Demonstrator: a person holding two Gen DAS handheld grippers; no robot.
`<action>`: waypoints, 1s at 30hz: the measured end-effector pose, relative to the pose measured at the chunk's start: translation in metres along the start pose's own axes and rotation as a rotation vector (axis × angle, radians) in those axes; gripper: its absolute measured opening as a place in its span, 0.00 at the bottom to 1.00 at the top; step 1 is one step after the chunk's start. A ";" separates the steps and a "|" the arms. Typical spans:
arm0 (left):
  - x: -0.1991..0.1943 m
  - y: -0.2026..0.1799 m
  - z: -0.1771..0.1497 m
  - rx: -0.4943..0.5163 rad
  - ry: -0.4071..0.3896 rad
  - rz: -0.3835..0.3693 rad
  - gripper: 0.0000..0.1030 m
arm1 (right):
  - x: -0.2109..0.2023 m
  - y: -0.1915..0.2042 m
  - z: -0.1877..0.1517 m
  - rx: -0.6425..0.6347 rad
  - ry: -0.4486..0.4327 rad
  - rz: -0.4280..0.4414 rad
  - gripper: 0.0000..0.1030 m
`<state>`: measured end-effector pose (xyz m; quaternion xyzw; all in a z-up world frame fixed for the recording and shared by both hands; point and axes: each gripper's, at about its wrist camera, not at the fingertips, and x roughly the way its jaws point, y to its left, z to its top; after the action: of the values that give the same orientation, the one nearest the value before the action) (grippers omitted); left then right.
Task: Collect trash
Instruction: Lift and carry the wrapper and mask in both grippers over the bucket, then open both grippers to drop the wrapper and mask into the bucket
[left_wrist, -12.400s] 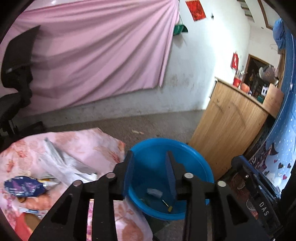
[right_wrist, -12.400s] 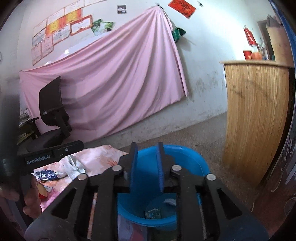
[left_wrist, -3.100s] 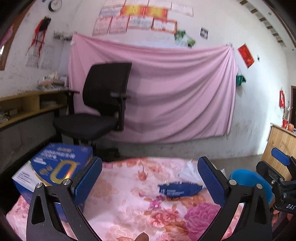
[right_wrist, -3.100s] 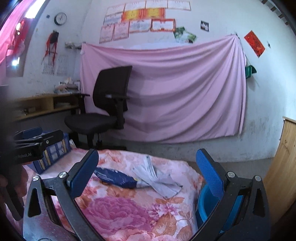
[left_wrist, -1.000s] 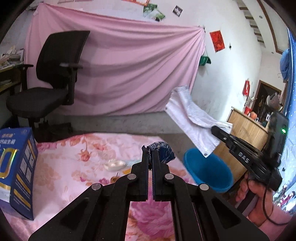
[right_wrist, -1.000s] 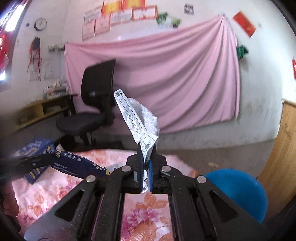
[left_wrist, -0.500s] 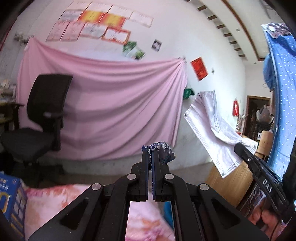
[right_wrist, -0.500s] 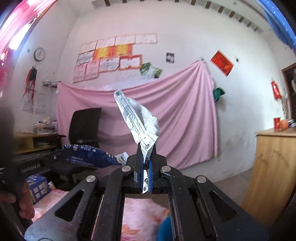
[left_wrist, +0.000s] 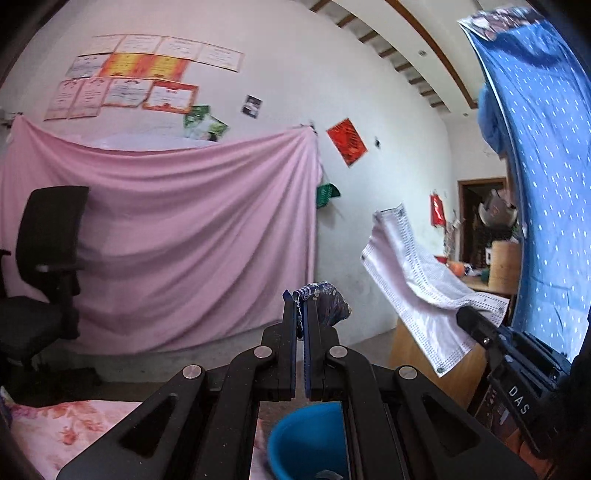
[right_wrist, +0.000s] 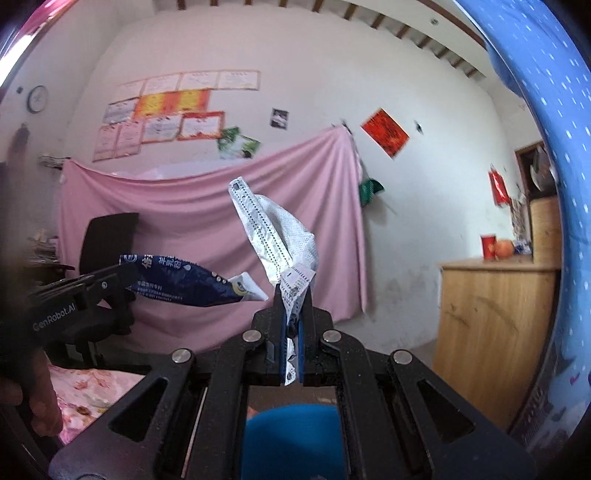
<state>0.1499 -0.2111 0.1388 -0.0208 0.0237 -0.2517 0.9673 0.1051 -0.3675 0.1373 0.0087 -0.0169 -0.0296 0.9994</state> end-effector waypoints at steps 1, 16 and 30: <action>0.007 -0.006 -0.003 0.004 0.013 -0.010 0.01 | 0.000 -0.007 -0.004 0.013 0.012 -0.006 0.32; 0.111 -0.021 -0.067 -0.114 0.448 -0.005 0.01 | 0.023 -0.055 -0.084 0.183 0.254 -0.030 0.32; 0.149 -0.011 -0.113 -0.173 0.686 0.019 0.03 | 0.054 -0.077 -0.137 0.265 0.487 -0.025 0.37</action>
<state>0.2682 -0.2963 0.0210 -0.0166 0.3686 -0.2322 0.9000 0.1595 -0.4457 0.0004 0.1466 0.2201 -0.0362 0.9637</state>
